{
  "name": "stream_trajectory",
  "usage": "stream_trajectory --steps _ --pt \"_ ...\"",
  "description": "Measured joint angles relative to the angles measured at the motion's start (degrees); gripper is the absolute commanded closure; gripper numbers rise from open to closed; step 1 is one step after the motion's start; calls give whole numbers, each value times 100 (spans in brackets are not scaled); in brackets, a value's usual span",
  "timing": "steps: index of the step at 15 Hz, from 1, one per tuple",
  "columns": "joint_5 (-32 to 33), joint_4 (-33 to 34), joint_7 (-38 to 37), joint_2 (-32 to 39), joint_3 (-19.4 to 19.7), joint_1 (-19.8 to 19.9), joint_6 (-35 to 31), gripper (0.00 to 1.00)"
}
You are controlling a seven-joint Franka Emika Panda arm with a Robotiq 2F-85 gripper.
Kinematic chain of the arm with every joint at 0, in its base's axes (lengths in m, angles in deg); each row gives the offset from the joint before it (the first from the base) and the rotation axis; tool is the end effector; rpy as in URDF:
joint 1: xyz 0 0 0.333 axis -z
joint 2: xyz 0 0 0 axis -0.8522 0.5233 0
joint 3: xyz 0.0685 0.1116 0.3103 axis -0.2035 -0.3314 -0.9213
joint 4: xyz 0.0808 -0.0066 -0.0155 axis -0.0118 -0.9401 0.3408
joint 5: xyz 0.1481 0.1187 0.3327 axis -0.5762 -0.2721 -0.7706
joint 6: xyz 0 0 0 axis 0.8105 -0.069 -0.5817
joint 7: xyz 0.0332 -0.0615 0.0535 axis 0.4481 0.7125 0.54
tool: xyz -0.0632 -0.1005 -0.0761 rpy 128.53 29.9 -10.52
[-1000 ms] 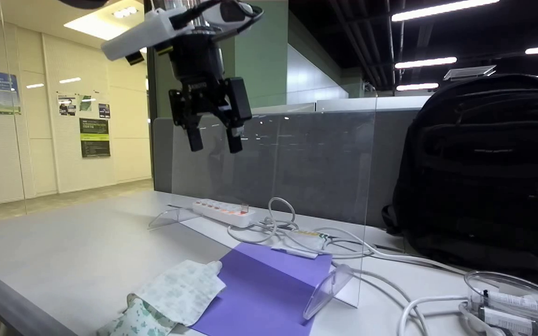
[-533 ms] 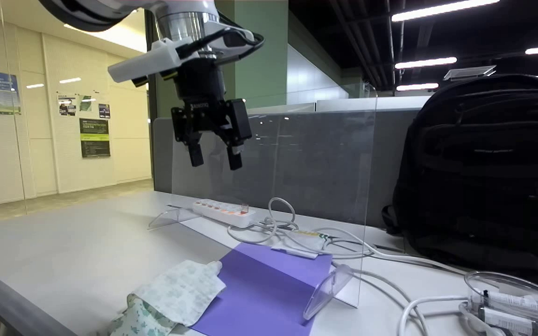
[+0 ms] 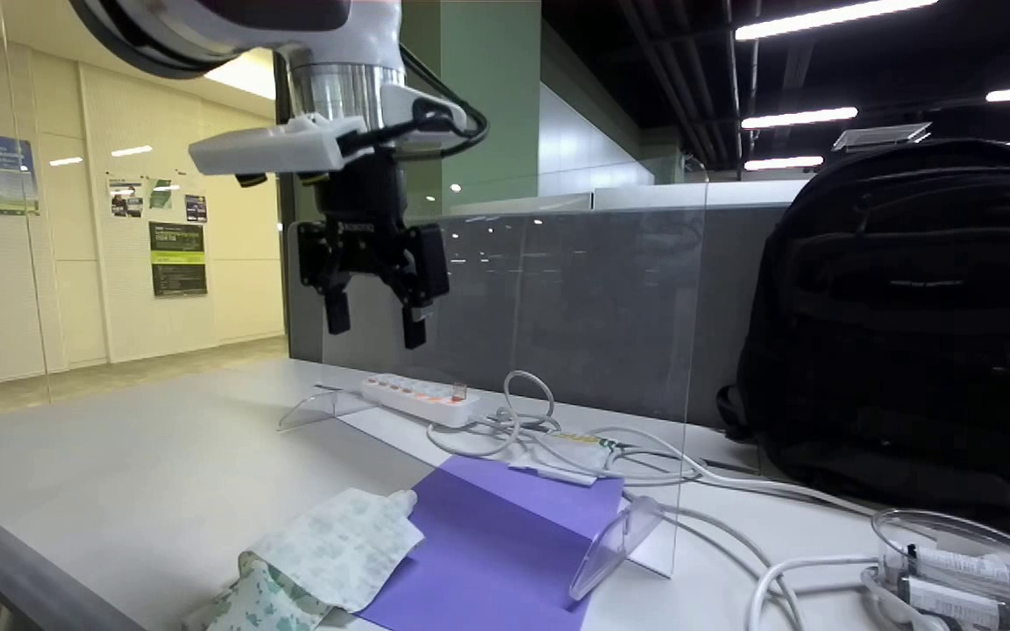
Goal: Pick the cloth on the mat and put it on the countertop shield
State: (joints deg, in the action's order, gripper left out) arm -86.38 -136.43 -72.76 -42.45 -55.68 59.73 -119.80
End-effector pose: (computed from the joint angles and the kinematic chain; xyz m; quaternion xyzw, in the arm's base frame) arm 0.3744 -0.0424 0.3171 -0.9961 0.0049 -0.0839 0.0275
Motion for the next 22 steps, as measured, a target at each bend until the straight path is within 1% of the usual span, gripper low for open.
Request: stream_trajectory --steps 2,4,6,9,14,19,22 --pt "-392 4 526 297 166 -288 0 0" --pt "-719 18 1013 584 257 -480 -1 0" --pt "-951 40 1408 844 270 -563 -2 0" --pt "-1126 78 1830 1206 266 -576 -34 0" --pt "-1169 124 2183 1745 205 -507 -475 0" --pt "-1243 159 2225 2258 -68 -327 -1368 0" --pt "-1219 192 2225 2563 -86 -324 -1800 0"
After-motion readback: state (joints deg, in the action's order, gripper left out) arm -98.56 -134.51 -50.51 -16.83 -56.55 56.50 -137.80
